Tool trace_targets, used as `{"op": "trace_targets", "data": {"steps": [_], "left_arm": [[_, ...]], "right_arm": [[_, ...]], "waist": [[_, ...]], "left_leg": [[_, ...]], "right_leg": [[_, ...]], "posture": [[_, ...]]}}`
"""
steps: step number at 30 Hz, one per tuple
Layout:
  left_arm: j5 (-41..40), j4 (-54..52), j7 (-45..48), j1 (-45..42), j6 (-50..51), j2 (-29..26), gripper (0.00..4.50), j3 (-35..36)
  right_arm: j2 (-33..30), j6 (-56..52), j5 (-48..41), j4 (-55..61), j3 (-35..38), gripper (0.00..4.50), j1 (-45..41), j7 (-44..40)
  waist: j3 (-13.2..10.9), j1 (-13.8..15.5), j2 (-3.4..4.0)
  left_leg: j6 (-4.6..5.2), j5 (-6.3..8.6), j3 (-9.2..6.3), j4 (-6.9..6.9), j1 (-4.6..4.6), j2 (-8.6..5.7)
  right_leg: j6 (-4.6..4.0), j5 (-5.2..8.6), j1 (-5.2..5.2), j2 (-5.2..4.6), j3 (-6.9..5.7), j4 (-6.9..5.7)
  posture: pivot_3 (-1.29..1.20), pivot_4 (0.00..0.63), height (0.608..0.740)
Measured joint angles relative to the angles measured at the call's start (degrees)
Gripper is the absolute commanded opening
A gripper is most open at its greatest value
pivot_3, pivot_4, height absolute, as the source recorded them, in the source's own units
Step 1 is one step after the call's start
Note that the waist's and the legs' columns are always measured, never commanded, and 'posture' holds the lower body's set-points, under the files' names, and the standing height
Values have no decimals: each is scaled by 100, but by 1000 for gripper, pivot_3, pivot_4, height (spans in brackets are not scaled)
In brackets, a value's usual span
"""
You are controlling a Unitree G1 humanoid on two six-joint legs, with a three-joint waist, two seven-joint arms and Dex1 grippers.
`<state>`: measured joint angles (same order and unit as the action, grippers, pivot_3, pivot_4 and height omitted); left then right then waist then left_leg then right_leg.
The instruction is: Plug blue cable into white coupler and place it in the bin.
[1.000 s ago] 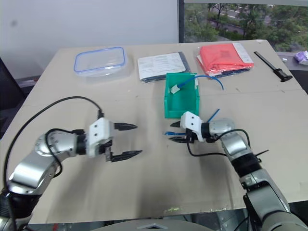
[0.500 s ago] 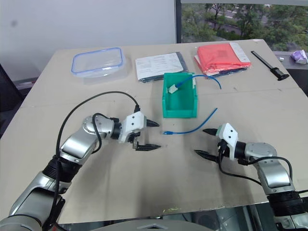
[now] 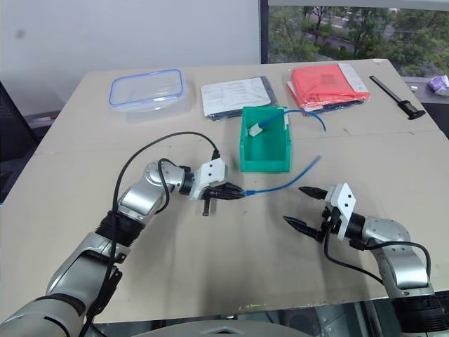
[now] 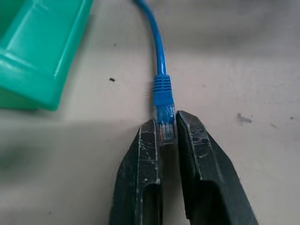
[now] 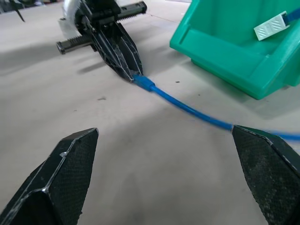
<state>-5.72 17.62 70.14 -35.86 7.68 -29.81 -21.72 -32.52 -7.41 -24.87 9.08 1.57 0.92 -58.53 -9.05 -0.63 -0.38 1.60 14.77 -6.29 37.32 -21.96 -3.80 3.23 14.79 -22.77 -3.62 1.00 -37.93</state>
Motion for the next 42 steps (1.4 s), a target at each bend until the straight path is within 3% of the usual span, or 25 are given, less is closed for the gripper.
{"op": "trace_targets", "data": {"steps": [6,10,14,16,25,28,30,31,33,36,42], "left_arm": [[-180,-154,121,151,268,70,16,114],[-948,-684,45,321,1327,483,16,454],[-1719,-1252,-120,311,2425,674,16,855],[-2198,-1490,-195,362,3146,739,16,1027],[-3295,-1746,-561,365,4639,871,16,1465],[-3427,-1746,-590,323,4784,884,0,1469],[-3510,-1746,-622,274,4849,886,0,1470],[-3522,-1746,-617,269,4857,885,0,1471],[-3618,-1746,-614,265,4892,887,0,1471],[-3688,-1746,-612,240,4927,908,0,1470],[-3728,-1717,-676,210,4963,917,0,1470]], "right_arm": [[-65,-189,-298,209,0,4500,6,-129],[-103,-844,-616,367,0,4500,35,-8],[-65,-1866,-1267,750,6,4500,73,344],[244,-2570,-2083,936,141,4500,100,693],[916,-3423,-3821,1262,558,4500,-369,1587],[1059,-3484,-3960,1269,552,3685,-436,1710],[1078,-3487,-3969,1268,549,2617,-473,1767],[1077,-3487,-3967,1266,556,2361,-473,1773],[1049,-3488,-3954,1232,570,1317,-485,1778],[983,-3484,-3867,1206,576,181,-509,1775],[983,-3485,-3849,1109,580,55,-573,1751]], "waist": [[0,-1,0],[-2,14,-3],[-2,-10,-3],[-2,-24,-3],[-2,-3,-3],[-2,-5,-3],[-2,-4,-3],[-2,-4,-3],[-2,-6,-3],[-2,-7,-3],[-2,-8,-3]], "left_leg": [[1,0,-1,0,-1,1],[1,0,-18,10,-13,1],[1,1,-26,9,-10,2],[1,1,-28,7,-9,4],[-1,0,-30,9,-8,0],[-1,0,-29,8,-8,-1],[-1,0,-28,9,-8,-1],[-1,0,-28,9,-8,-1],[-1,0,-27,8,-7,-1],[-1,0,-26,8,-7,-1],[-1,0,-26,8,-7,-1]], "right_leg": [[0,0,0,-3,0,0],[0,0,-1,-15,1,1],[0,0,0,-19,0,-2],[-1,0,0,-19,1,-3],[-1,0,4,-19,-3,-1],[-1,0,4,-19,0,0],[-1,0,4,-19,0,0],[-1,0,4,-19,0,0],[-1,0,4,-18,0,0],[-1,0,4,-18,0,-1],[-1,0,3,-18,2,0]], "posture": [[0,150,740],[0,150,740],[0,150,740],[0,150,740],[0,150,740],[0,150,740],[0,150,740],[0,150,740],[0,150,740],[0,150,740],[0,150,740]]}}
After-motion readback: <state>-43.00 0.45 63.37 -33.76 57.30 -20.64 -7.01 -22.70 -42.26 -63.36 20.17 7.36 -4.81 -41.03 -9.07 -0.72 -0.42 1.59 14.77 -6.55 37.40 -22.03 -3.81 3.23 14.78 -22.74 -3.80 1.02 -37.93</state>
